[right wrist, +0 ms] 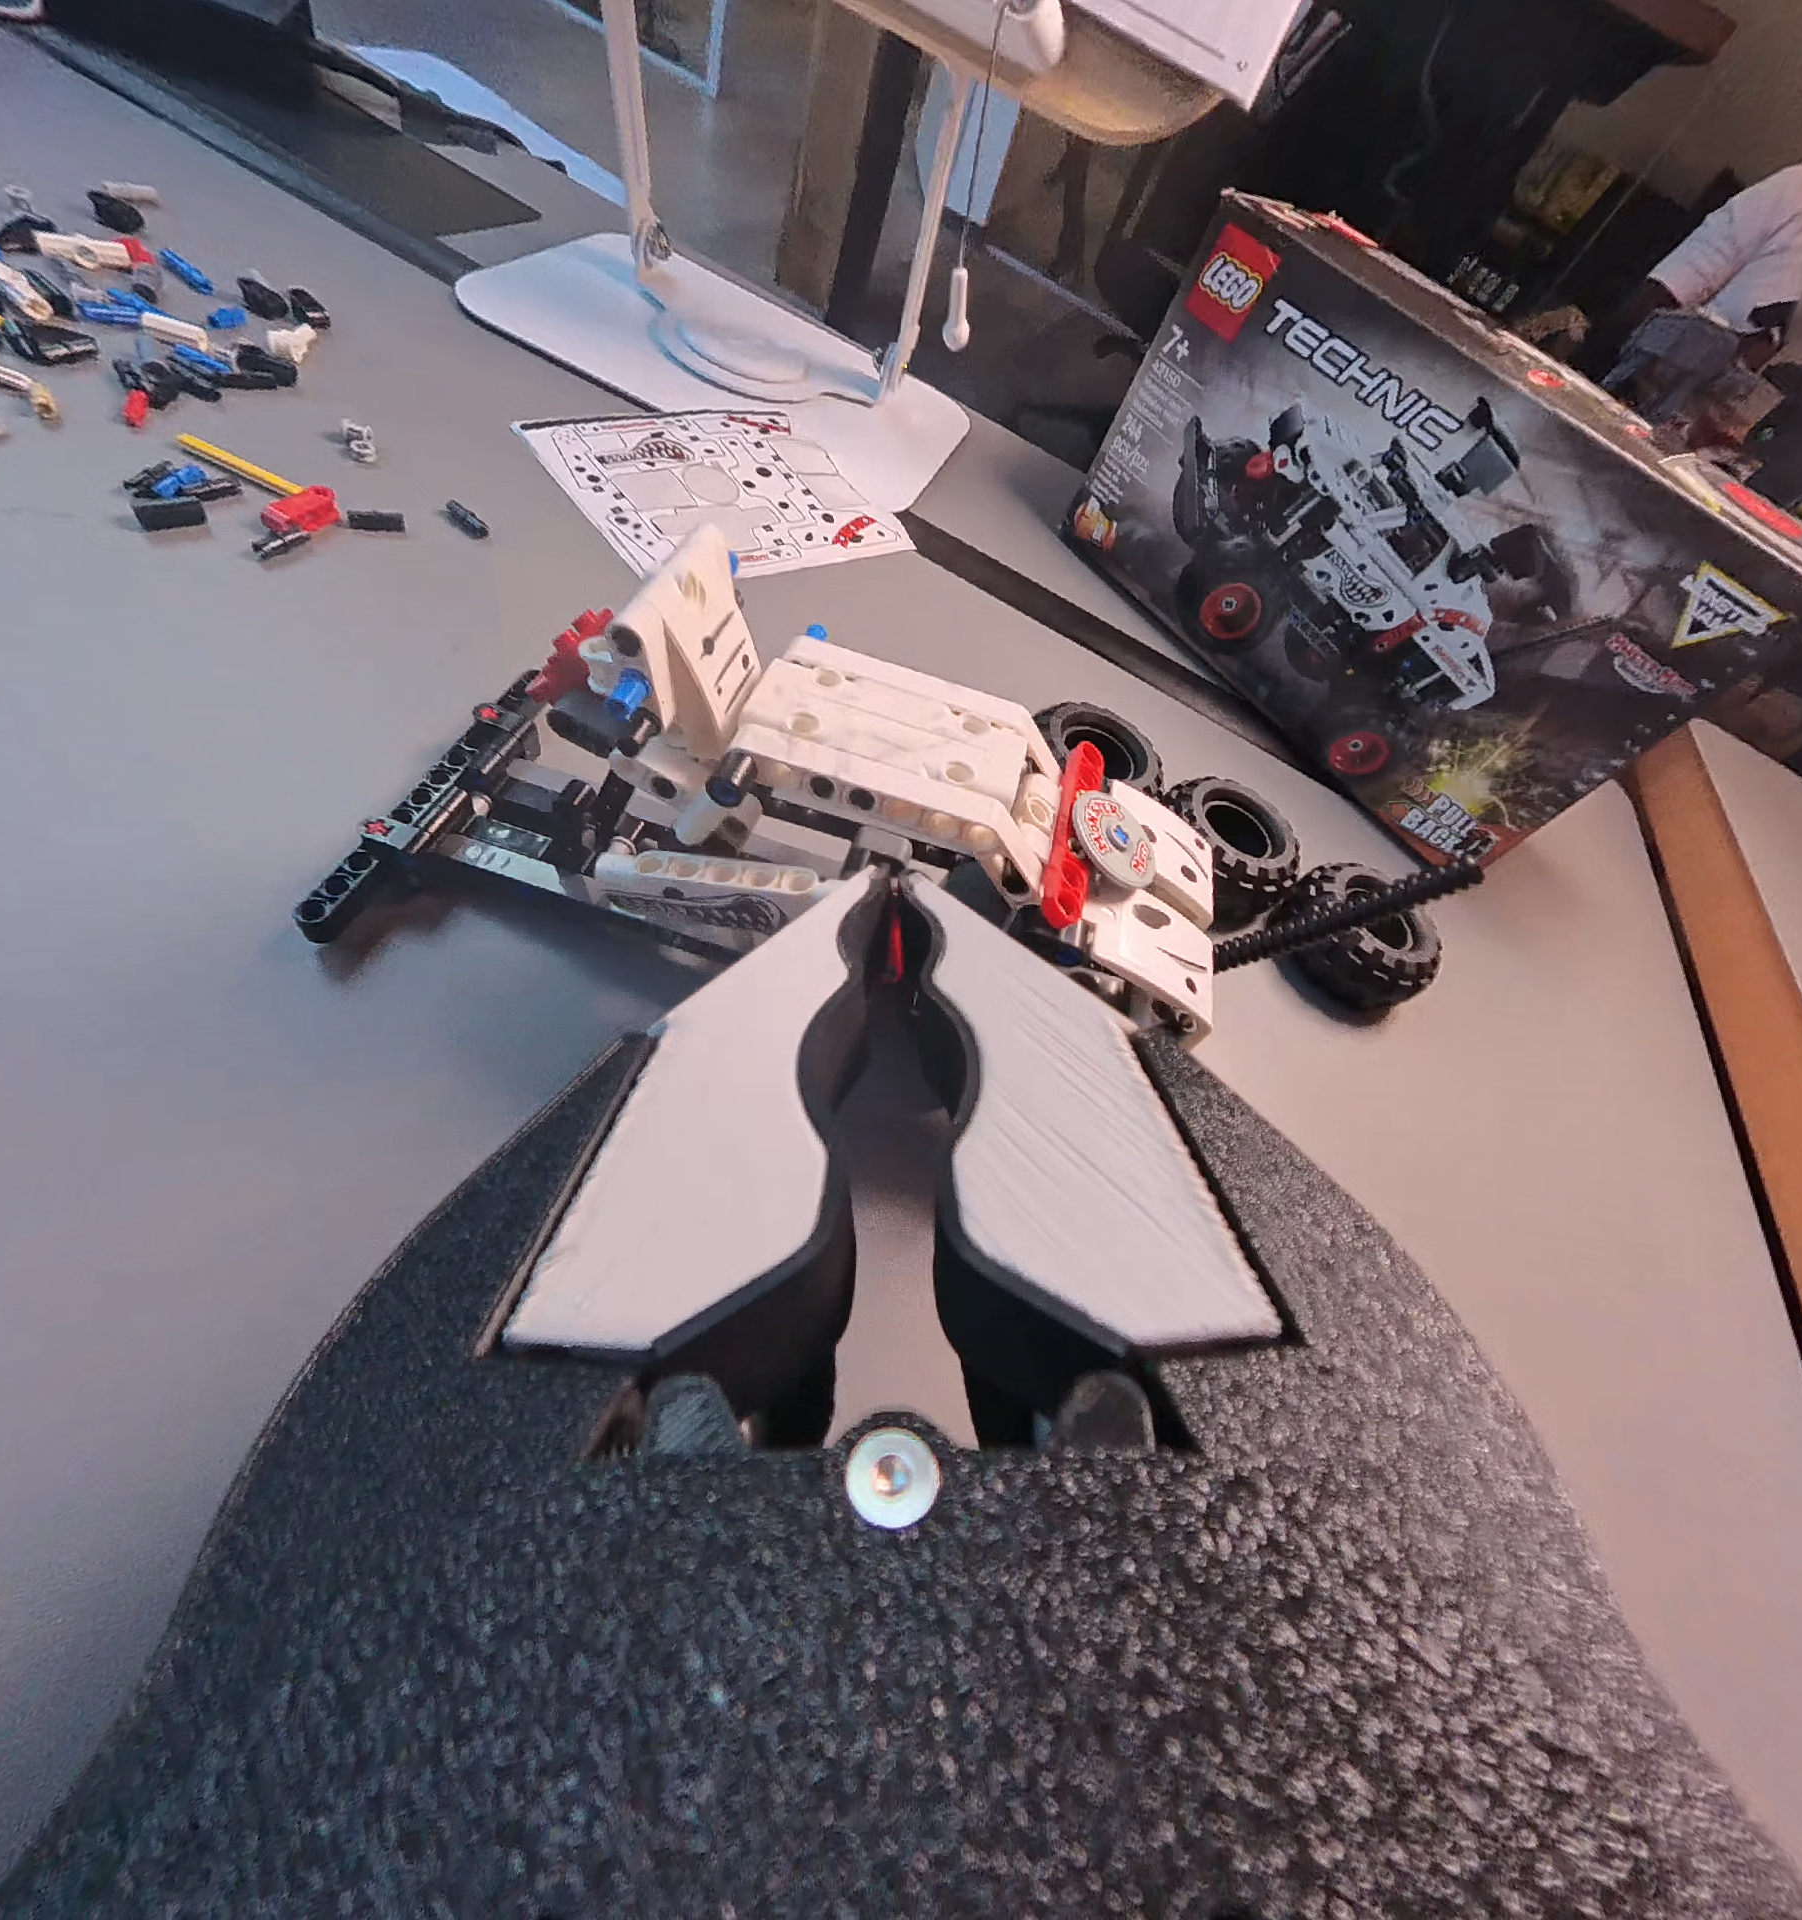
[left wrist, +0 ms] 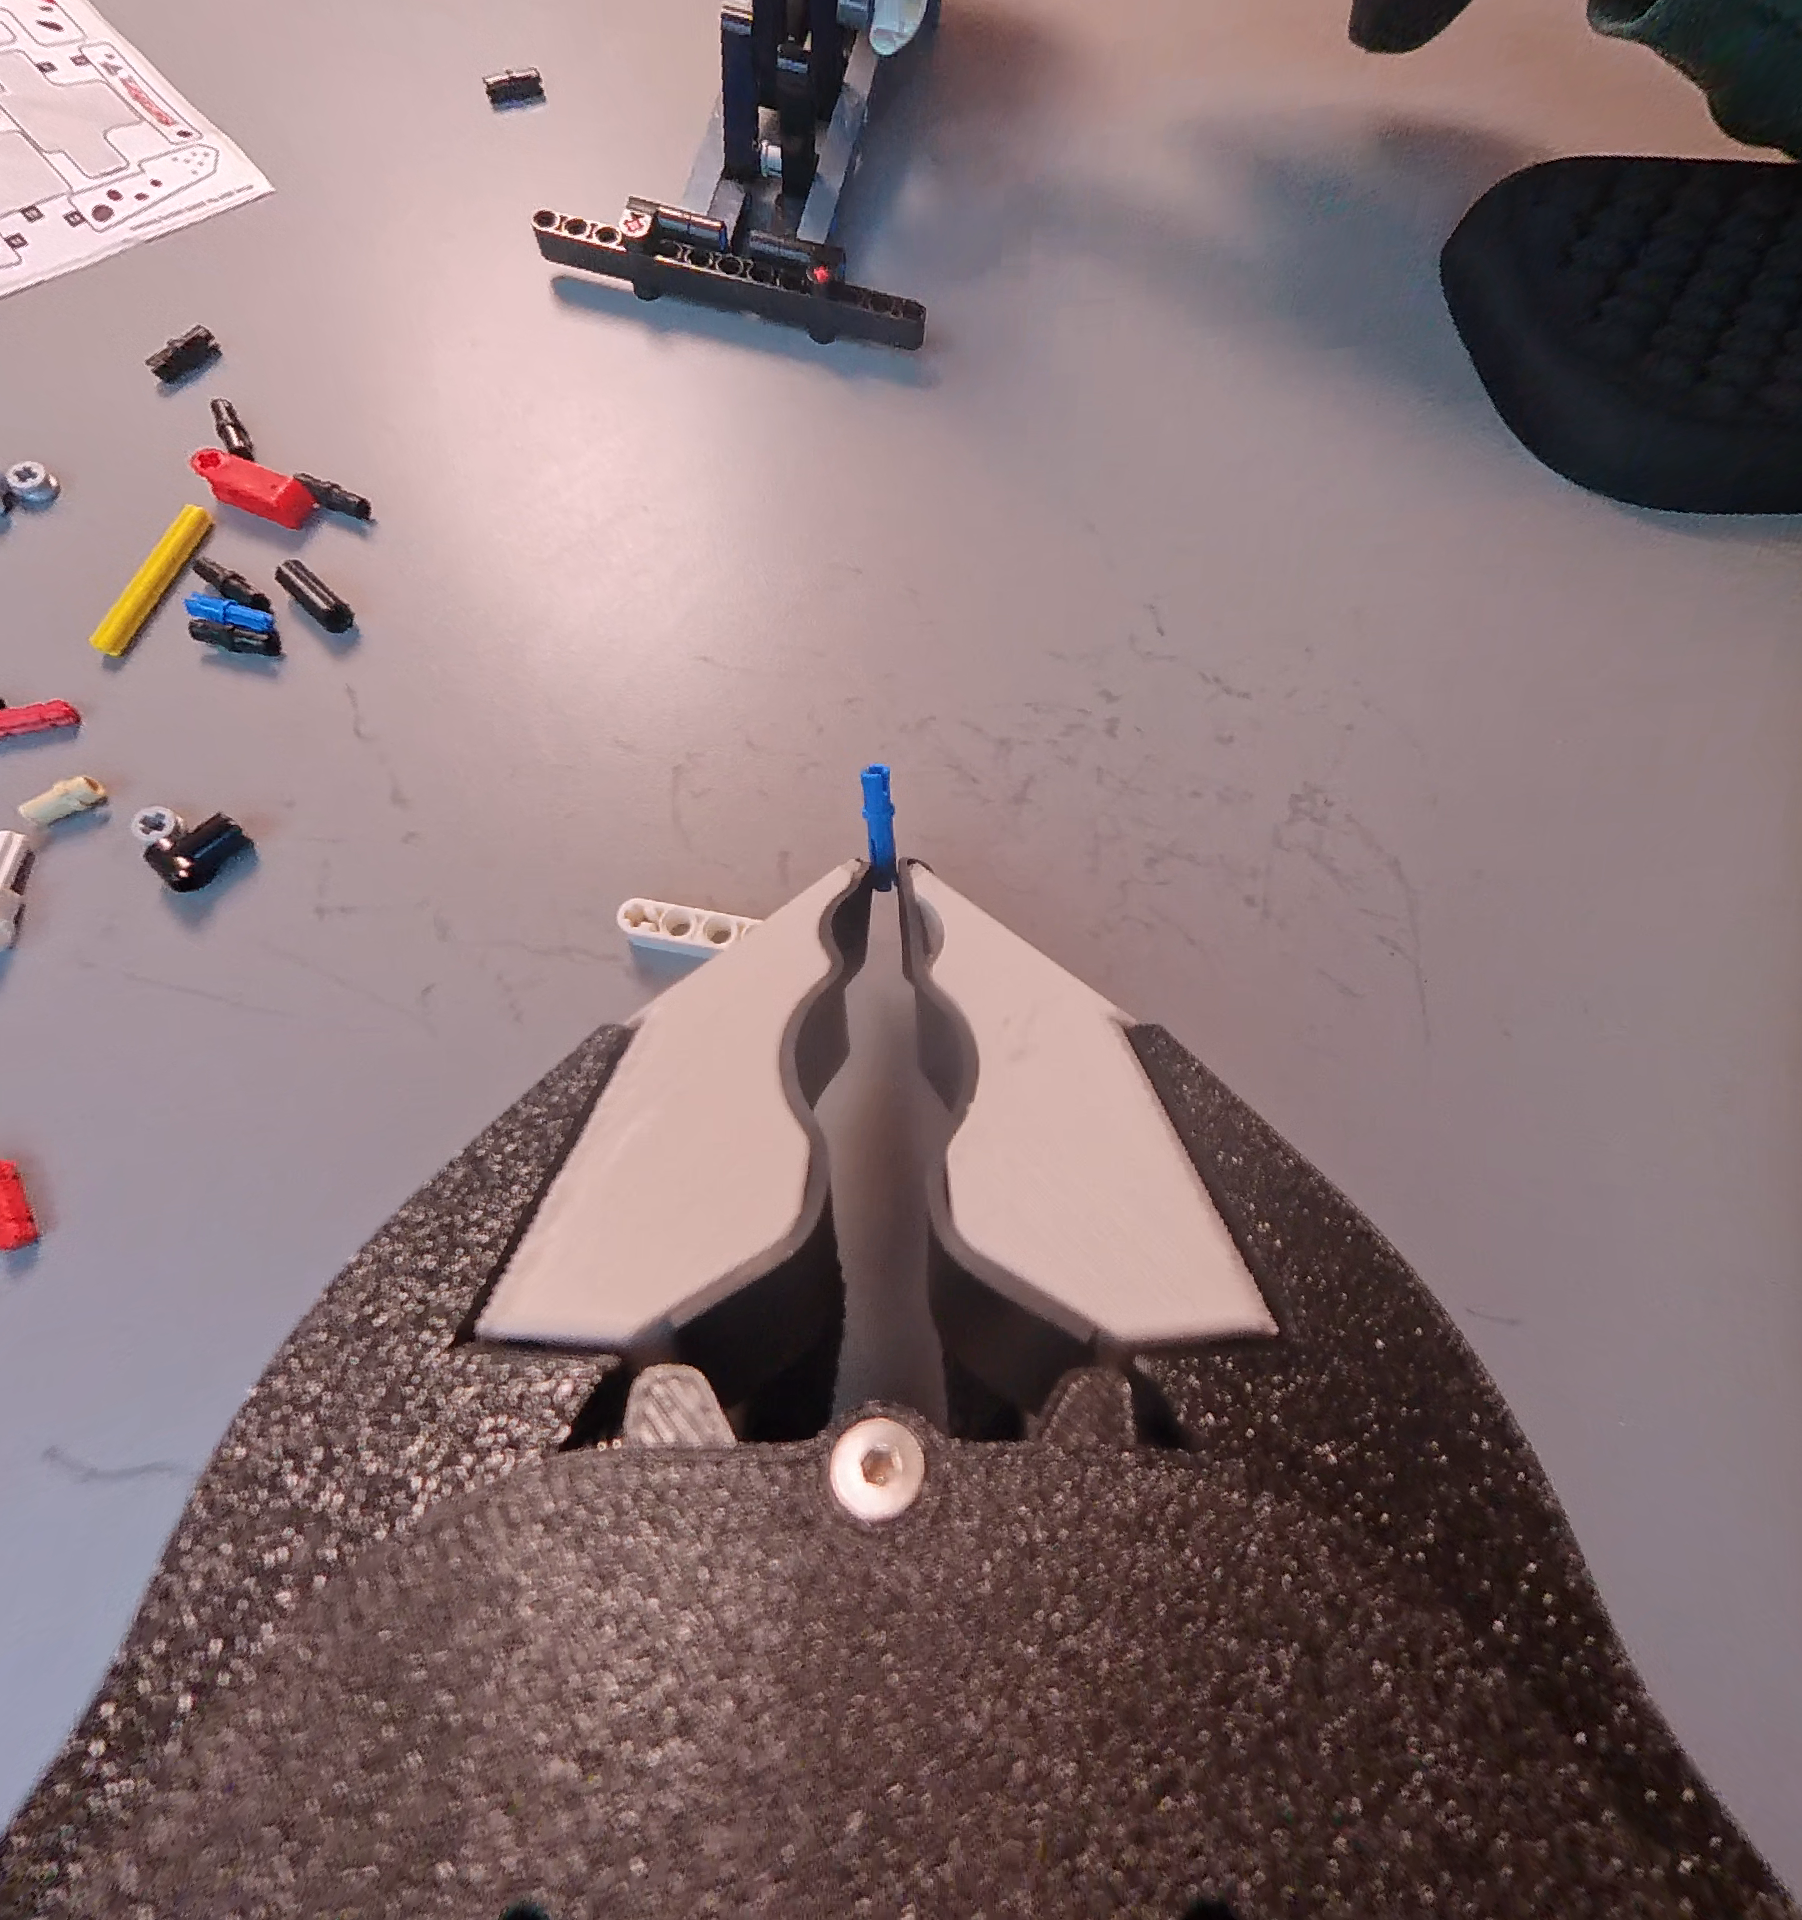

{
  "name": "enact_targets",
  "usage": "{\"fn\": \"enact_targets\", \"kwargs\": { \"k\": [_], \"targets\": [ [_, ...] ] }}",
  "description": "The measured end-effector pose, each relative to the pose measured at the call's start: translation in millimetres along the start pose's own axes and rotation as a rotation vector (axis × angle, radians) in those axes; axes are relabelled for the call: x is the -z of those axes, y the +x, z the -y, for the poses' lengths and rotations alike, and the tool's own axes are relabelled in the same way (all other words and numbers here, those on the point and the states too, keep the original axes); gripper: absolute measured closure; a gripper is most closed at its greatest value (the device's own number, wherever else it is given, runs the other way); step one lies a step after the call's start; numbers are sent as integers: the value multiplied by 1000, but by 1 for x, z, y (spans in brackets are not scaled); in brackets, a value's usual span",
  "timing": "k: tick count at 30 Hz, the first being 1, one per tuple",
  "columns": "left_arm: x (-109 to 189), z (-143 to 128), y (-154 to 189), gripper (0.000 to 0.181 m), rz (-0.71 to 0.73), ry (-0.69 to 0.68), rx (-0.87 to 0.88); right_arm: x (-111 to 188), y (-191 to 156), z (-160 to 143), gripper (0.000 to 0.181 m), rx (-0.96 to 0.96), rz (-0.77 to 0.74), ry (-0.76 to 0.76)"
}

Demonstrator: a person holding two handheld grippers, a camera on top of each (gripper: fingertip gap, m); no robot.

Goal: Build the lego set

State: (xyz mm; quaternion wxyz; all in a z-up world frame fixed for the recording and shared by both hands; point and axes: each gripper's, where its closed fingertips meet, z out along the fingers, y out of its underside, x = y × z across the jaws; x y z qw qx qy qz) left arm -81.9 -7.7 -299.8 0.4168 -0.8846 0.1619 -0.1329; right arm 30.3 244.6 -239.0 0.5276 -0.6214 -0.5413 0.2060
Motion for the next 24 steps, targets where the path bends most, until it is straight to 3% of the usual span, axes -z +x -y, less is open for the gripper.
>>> {"fn": "enact_targets", "kwargs": {
  "k": [5, 17, 20, 24],
  "targets": [
    [-2, -3, 0, 176, -4, -14, -4, -5, 4, -21, 181, 15, -20, -71],
    [-3, -3, 1, 176, -1, -21, -11, 0, 1, -13, 174, 58, -12, -16],
    [-3, -4, 1, 176, -1, -21, -9, 2, -10, -15, 158, 179, 22, -14],
    [-4, -4, 1, 176, -3, -21, -11, -7, -9, -29, 140, 509, -53, -61]
  ]
}}
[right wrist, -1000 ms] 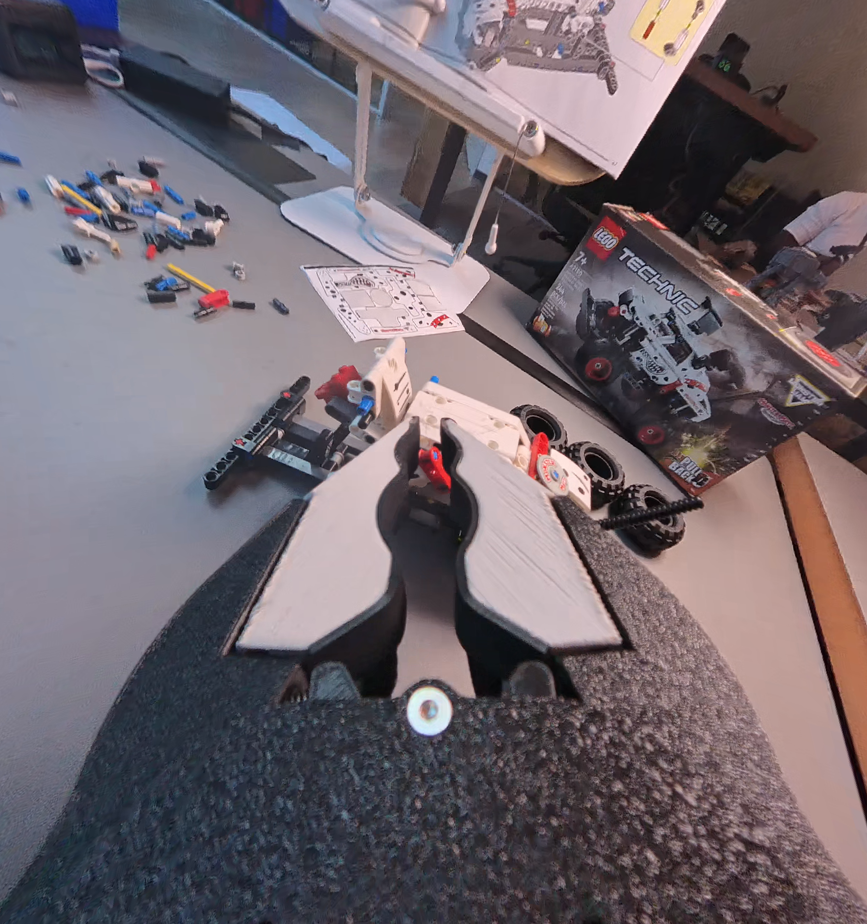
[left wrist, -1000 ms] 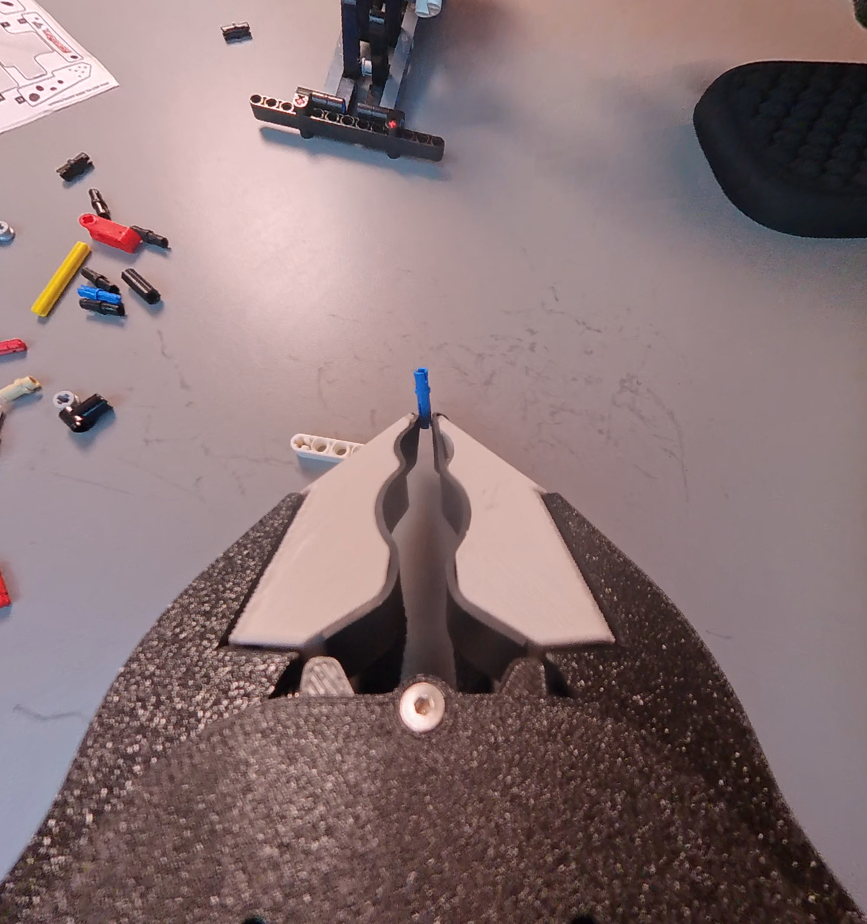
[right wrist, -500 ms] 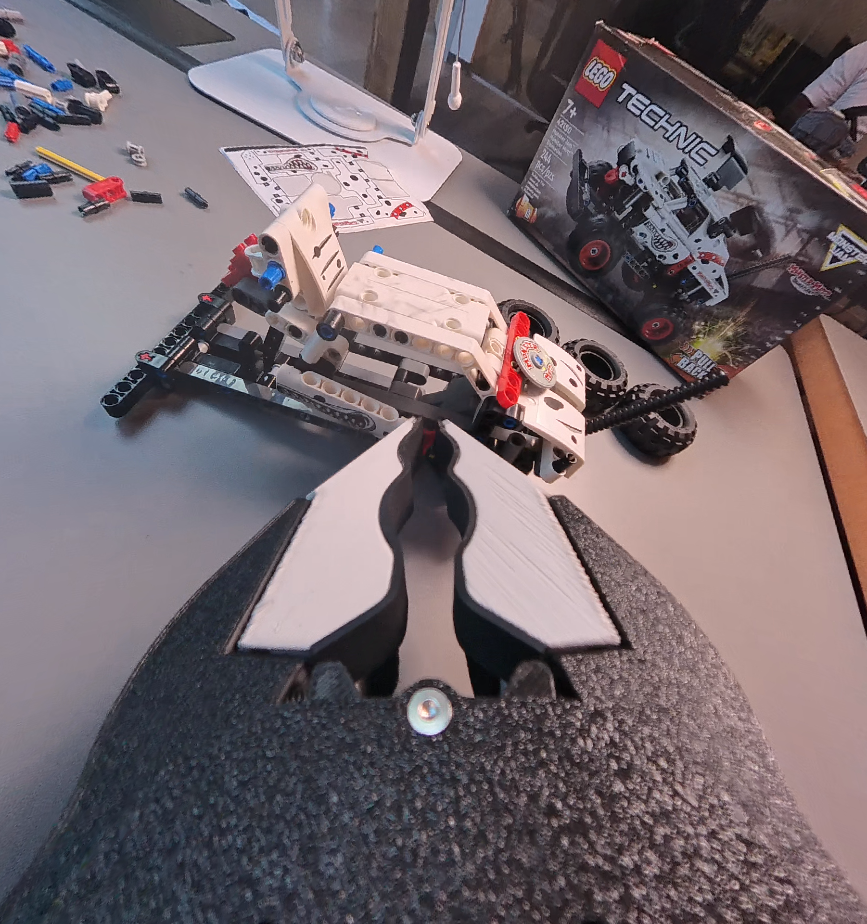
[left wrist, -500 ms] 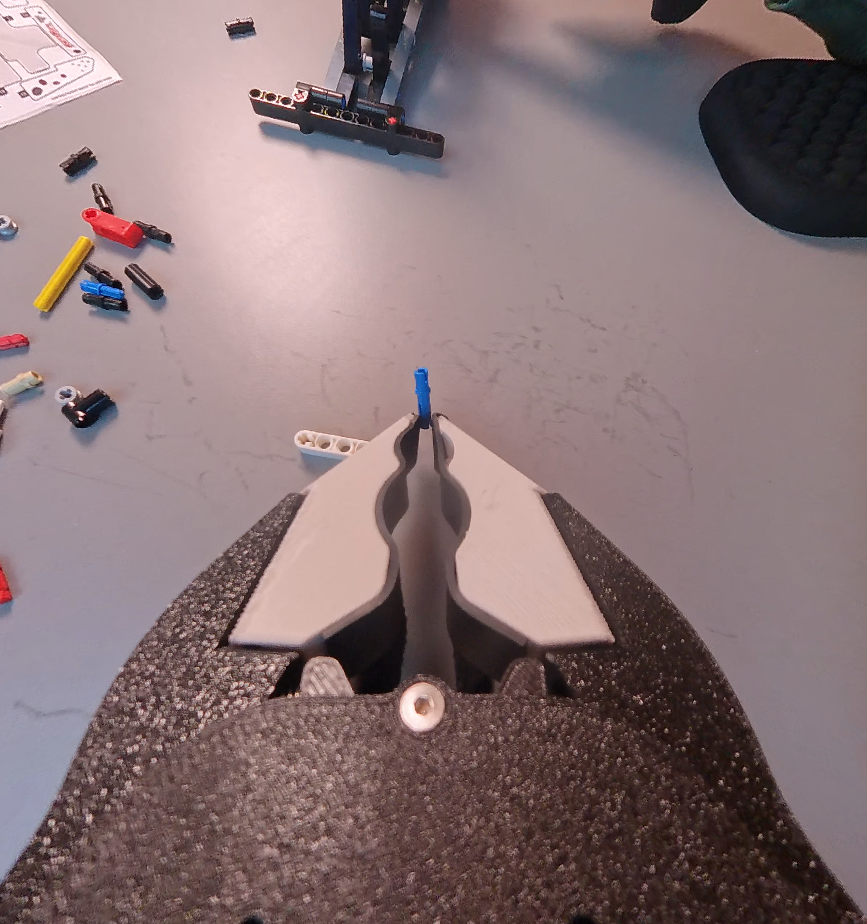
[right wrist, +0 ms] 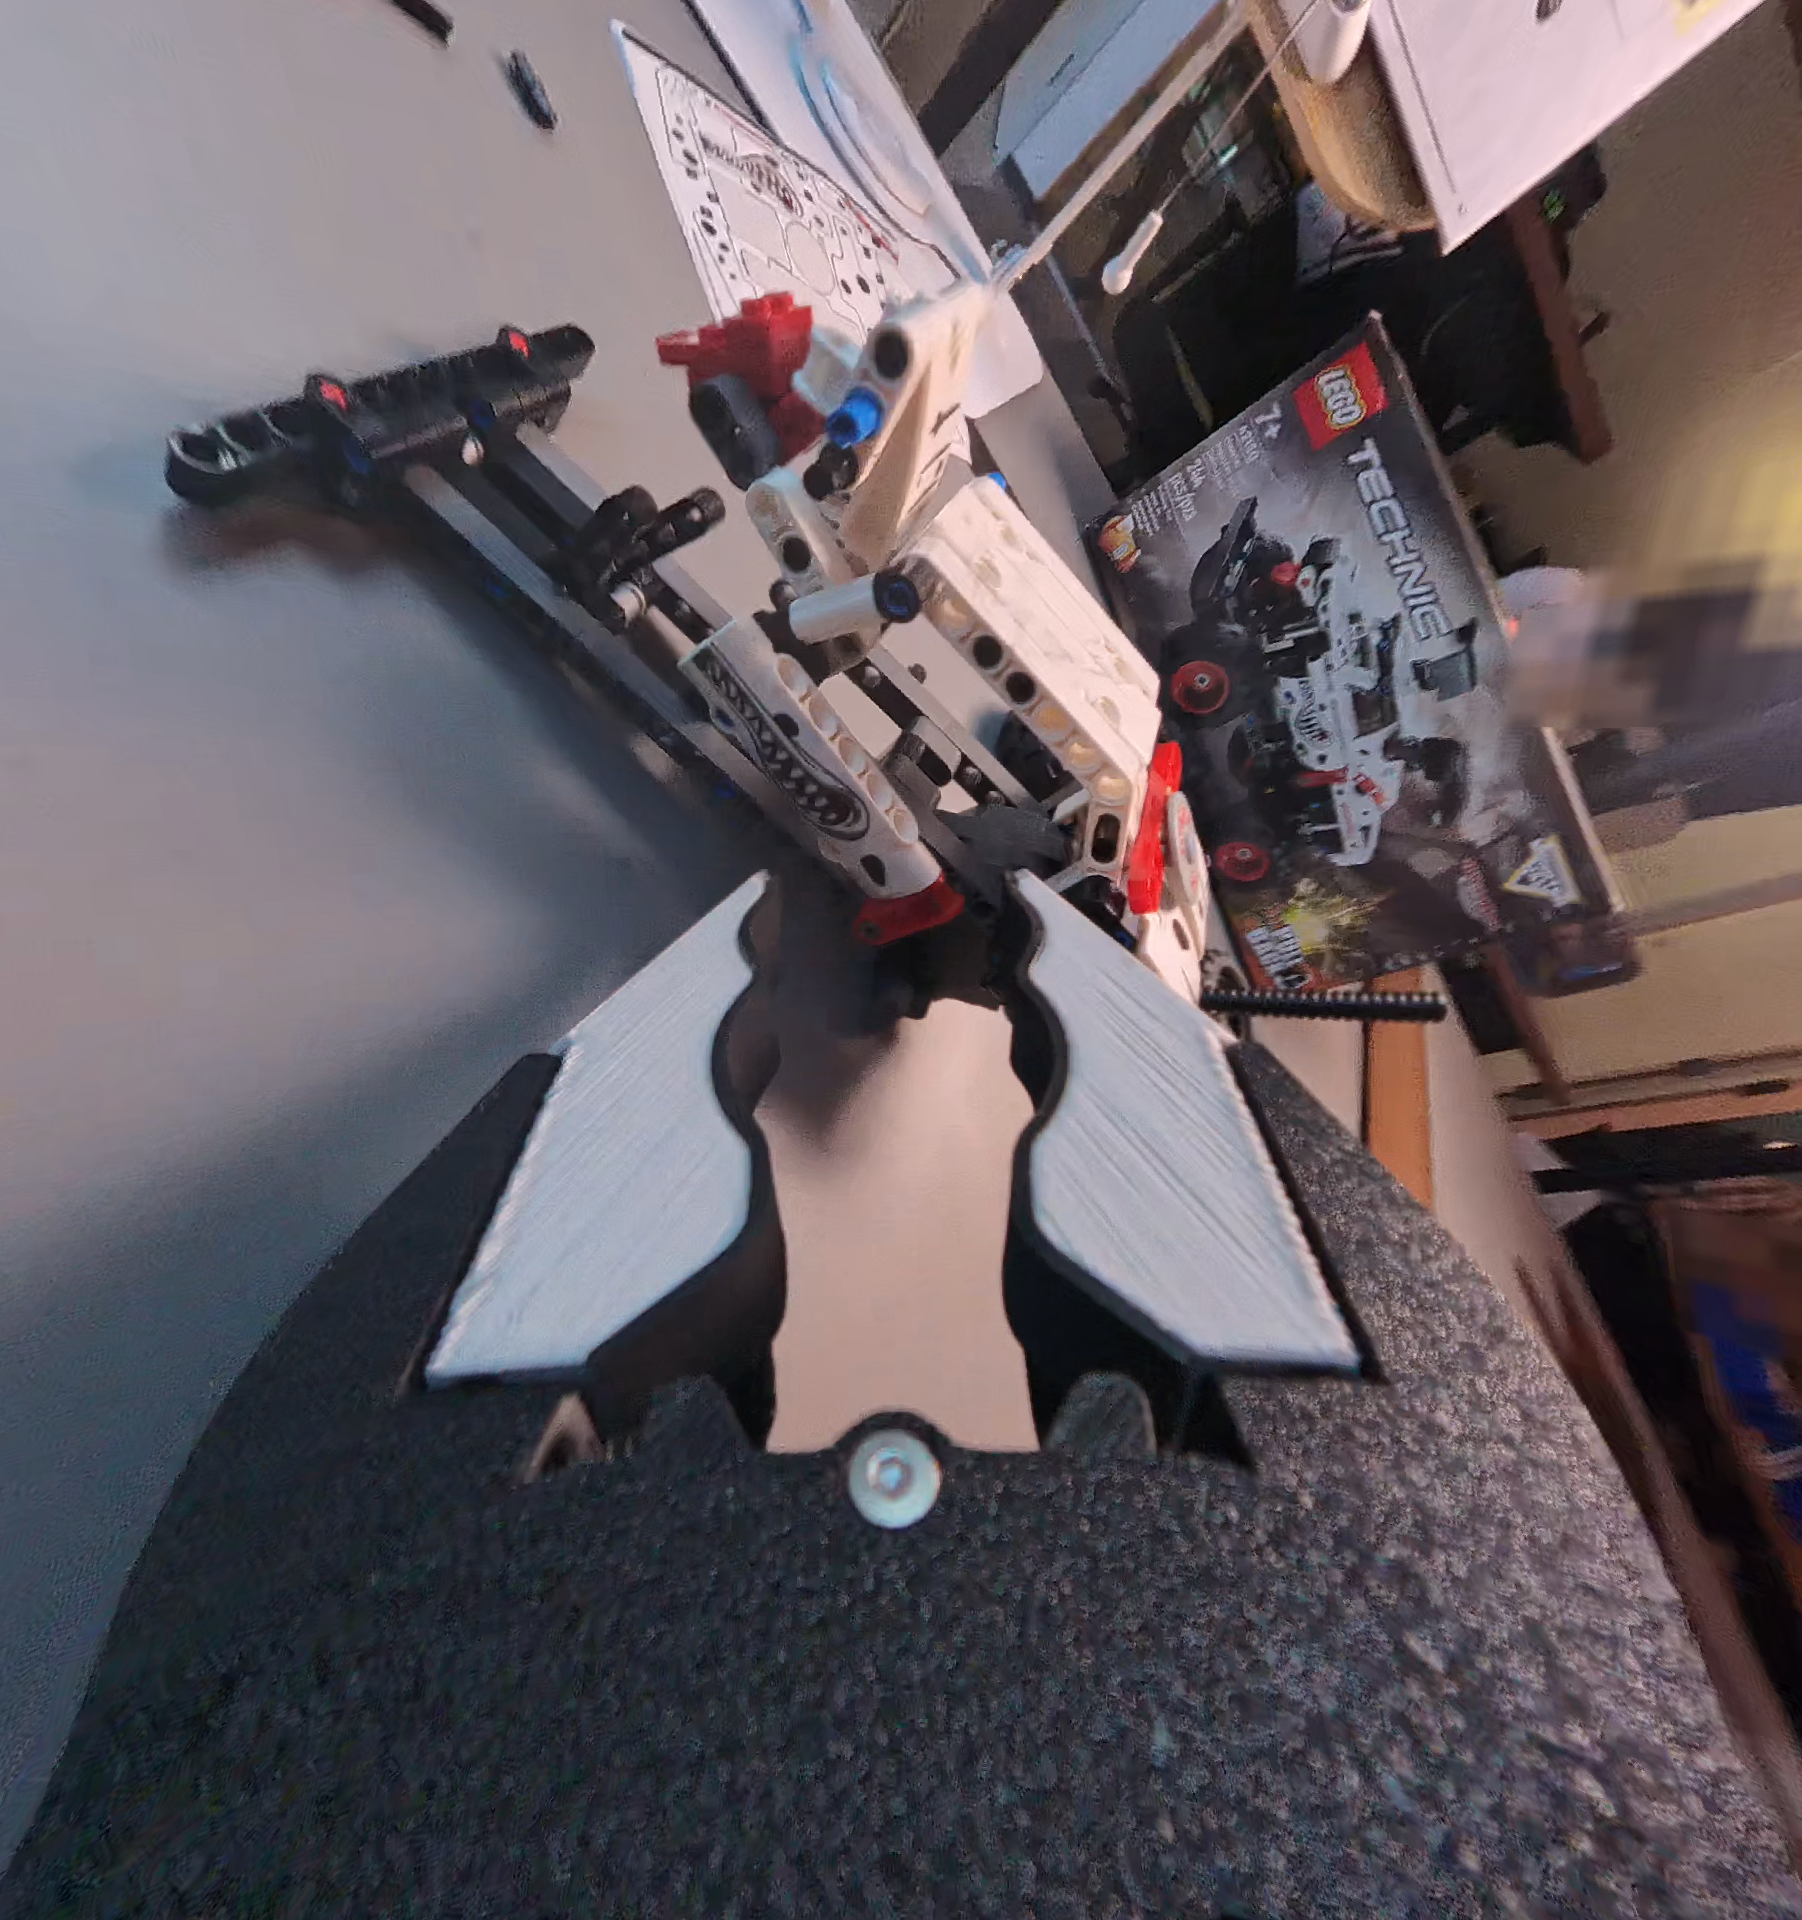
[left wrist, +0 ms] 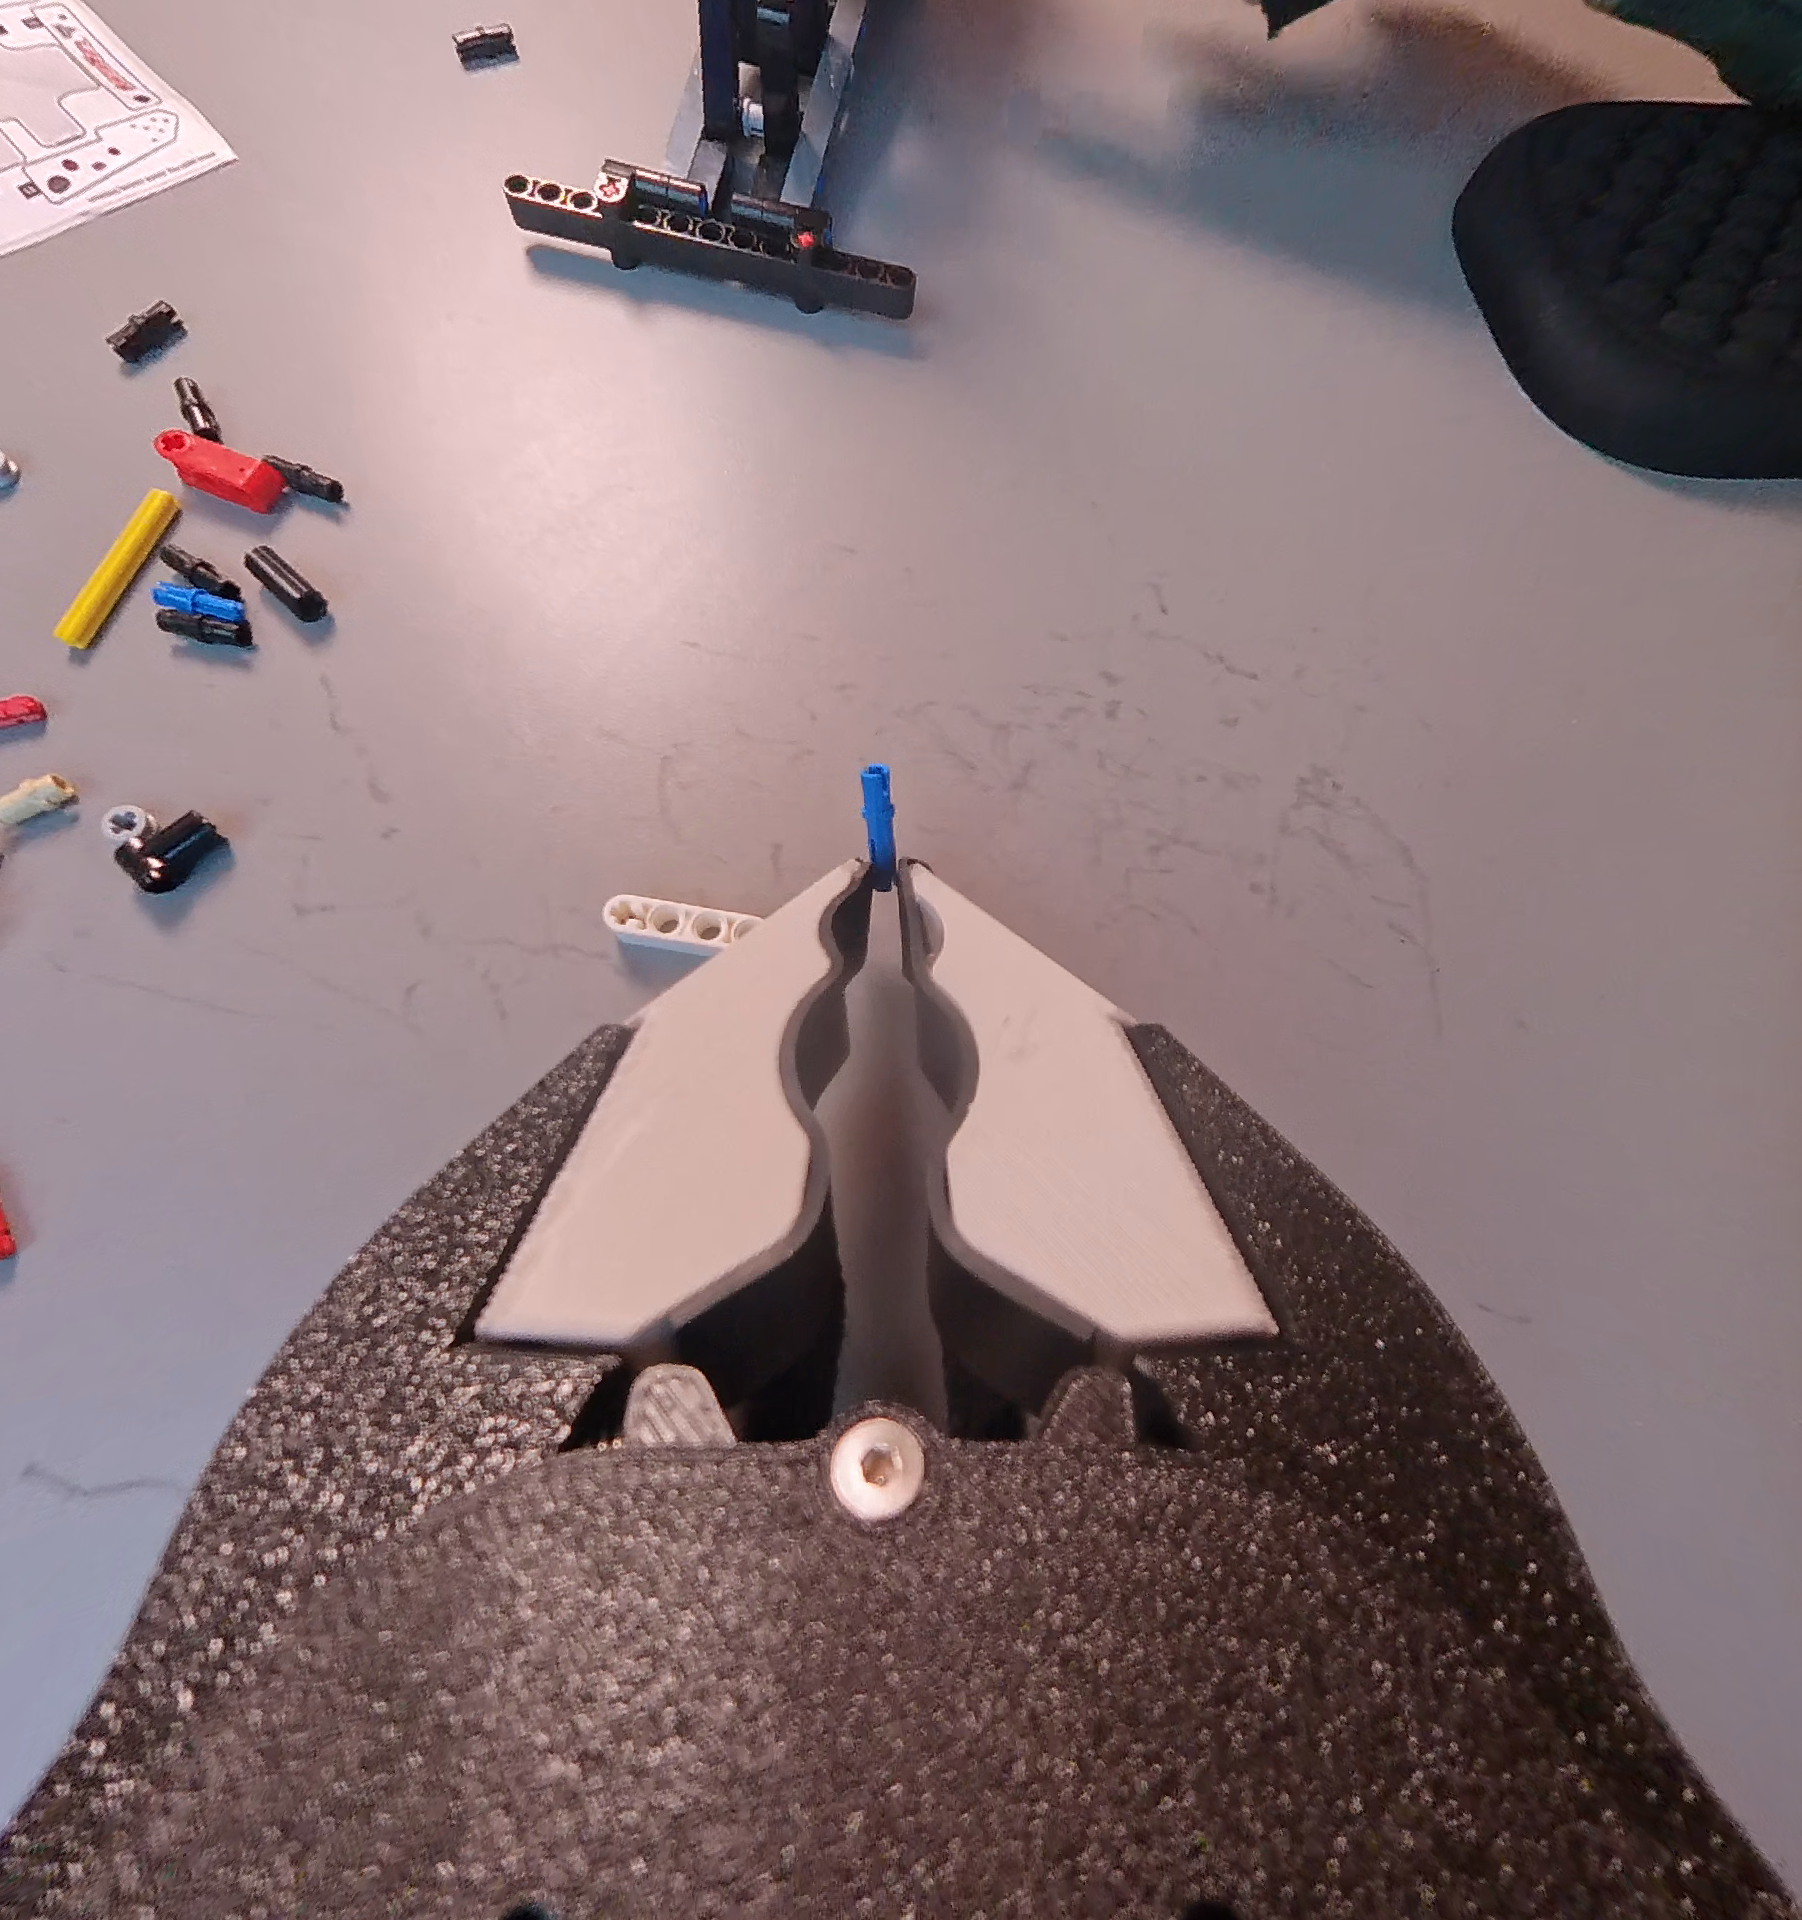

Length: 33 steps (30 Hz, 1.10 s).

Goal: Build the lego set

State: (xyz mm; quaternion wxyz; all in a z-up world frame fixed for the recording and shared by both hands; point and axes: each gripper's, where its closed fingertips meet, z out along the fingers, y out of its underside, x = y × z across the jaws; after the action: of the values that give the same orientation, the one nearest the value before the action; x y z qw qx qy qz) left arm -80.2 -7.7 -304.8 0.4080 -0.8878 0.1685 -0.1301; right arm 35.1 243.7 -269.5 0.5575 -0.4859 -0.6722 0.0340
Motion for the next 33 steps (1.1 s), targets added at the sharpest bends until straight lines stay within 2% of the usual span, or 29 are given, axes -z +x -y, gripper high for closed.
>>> {"fn": "enact_targets", "kwargs": {
  "k": [5, 9, 16, 20, 23, 26, 29, 31, 33],
  "targets": [
    [-1, -1, 1, 176, 1, -7, -8, -5, 4, 2, 162, 228, -16, 15],
    [0, -1, 0, 176, 2, -6, -4, -4, 6, 5, 163, 326, -7, 26],
    [-1, -2, 0, 177, 1, -9, -3, -4, 6, 4, 163, 317, -11, 33],
    [0, -1, -1, 177, 6, -2, -5, 9, 10, 11, 148, 199, 14, 103],
    [1, 0, -1, 177, 7, 5, -5, 21, 36, 5, 131, 135, 16, 130],
    [-1, 0, -1, 176, 4, -2, -7, 10, 60, -15, 115, 250, 41, 61],
    [-2, -1, 0, 177, 6, -8, -15, -11, 62, -21, 105, 381, 135, 18],
    [-2, -1, 0, 177, 9, -8, -19, -26, 56, -24, 107, 466, 198, -12],
    [-1, -1, 0, 177, 10, -6, -17, -33, 46, -26, 127, 497, 282, -23]
  ]
}}
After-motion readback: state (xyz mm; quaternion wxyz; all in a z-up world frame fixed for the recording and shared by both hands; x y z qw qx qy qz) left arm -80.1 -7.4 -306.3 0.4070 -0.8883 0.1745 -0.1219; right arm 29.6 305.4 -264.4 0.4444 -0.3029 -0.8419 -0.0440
